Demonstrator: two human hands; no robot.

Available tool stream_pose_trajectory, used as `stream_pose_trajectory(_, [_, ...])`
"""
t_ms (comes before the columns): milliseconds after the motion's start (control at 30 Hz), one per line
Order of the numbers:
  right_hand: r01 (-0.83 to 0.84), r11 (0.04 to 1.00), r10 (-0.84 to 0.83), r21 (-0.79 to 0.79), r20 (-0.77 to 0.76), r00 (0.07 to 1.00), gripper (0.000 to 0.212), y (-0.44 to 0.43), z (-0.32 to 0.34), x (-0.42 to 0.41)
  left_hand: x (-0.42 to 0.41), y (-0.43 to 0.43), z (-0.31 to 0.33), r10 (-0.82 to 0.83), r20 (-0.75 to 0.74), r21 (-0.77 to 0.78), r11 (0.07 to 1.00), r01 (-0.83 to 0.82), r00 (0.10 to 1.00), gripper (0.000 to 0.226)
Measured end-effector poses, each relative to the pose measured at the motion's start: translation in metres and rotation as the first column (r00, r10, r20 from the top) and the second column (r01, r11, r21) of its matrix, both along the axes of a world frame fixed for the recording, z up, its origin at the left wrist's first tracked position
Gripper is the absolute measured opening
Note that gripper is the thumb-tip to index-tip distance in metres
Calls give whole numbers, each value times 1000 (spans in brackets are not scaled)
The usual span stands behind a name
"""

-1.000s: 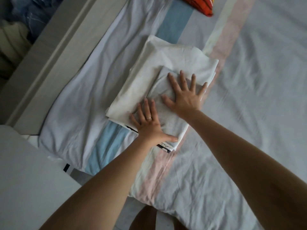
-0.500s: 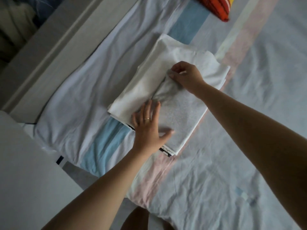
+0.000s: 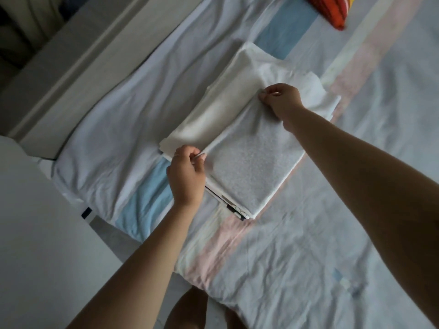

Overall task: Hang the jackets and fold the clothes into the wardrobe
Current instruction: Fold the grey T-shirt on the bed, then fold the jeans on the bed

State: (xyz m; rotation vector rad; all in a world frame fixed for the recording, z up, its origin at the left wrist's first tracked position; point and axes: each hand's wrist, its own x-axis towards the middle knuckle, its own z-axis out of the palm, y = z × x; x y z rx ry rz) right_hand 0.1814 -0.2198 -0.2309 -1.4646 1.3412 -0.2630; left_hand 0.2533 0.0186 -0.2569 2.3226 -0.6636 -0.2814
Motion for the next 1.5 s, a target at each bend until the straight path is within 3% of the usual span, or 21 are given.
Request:
stream_pose_trajectory(67, [-47, 994, 34, -101, -125, 992, 13, 5, -5, 2, -2, -2, 4, 45, 8, 133, 990, -45, 999, 12])
stream_pose_trajectory(133, [-110, 933, 9, -344, -283, 959, 16, 21, -10, -2, -10, -4, 11, -8, 163, 186, 982, -23, 987, 33])
stream_pose_trajectory(234, [-346, 577, 184, -740, -294, 938, 35, 61, -11, -13, -26, -12, 16, -394, 292, 219, 914, 340, 871, 51])
stream_pose_trajectory(300, [-585, 278, 451, -762, -434, 780, 45, 77, -23, -30, -36, -14, 5, -535, 262, 323, 833, 450, 803, 61])
stream_pose_trajectory(334, [-674, 201, 494, -711, -521, 697, 51, 78, -32, -43, -40, -15, -2, -548, 221, 385, 809, 444, 807, 78])
stream_pose_trajectory(367, [-721, 232, 490, -653, -562, 667, 56, 77, -38, -56, -42, -16, -8, -550, 190, 437, 789, 432, 813, 96])
stream_pose_trajectory(400, [-713, 375, 441, -592, -562, 699, 61, 74, -42, -71, -44, -17, -13, -556, 170, 473, 770, 427, 814, 110])
stream_pose_trajectory(467, [-498, 741, 217, -450, -541, 812, 65, 70, -48, -98, -45, -18, -18, -555, 154, 505, 755, 418, 817, 124])
stream_pose_trajectory(534, [-304, 885, 47, -351, -584, 810, 63, 77, -47, -115, -42, -22, -13, -543, 112, 520, 746, 417, 832, 131])
stream_pose_trajectory(601, [-358, 825, 32, -437, -597, 801, 66, 101, -38, -122, -43, -25, -7, -531, 29, 545, 719, 432, 847, 134])
stream_pose_trajectory(667, [-519, 670, 195, -530, -550, 812, 62, 134, -29, -126, -48, -25, 1, -539, 61, 550, 720, 423, 840, 129])
stream_pose_trajectory(734, [-696, 486, 356, -529, -607, 710, 56, 167, -37, -137, -57, -16, 2, -592, 177, 532, 730, 429, 787, 111])
stream_pose_trajectory(767, [-740, 476, 384, -475, -645, 661, 56, 177, -42, -145, -60, -10, -1, -626, 212, 545, 713, 441, 750, 104])
stream_pose_trajectory(834, [-688, 635, 353, -352, -660, 663, 61, 190, -53, -181, -76, 6, -7, -653, 236, 590, 685, 428, 719, 96])
stream_pose_trajectory(901, [-497, 837, 283, -229, -596, 752, 66, 197, -57, -219, -92, 20, -7, -587, 241, 600, 716, 357, 772, 89])
stream_pose_trajectory(1001, [-316, 915, 134, -251, -550, 824, 61, 219, -49, -290, -151, 36, -2, -636, 184, 596, 678, 430, 749, 84])
stream_pose_trajectory(1101, [-190, 969, 67, -157, -577, 814, 60, 249, -40, -367, -234, 53, -7, -792, 7, 537, 518, 666, 610, 86])
stream_pose_trajectory(1268, [185, 970, -243, -158, -673, 699, 56, 308, -18, -533, -414, 20, -18, -922, -311, 440, 78, 895, 233, 115])
stream_pose_trajectory(1301, [298, 939, -331, -174, -698, 635, 59, 327, -11, -583, -473, 11, -18, -924, -358, 435, -40, 899, 132, 121])
stream_pose_trajectory(1401, [445, 875, -446, -189, -671, 592, 66, 338, -4, -632, -531, -15, -23, -909, -415, 507, -202, 838, 32, 139])
stream_pose_trajectory(1502, [696, 676, -686, -242, -550, 476, 68, 336, 12, -685, -578, -29, -30, -889, -458, 590, -304, 748, 0, 157])
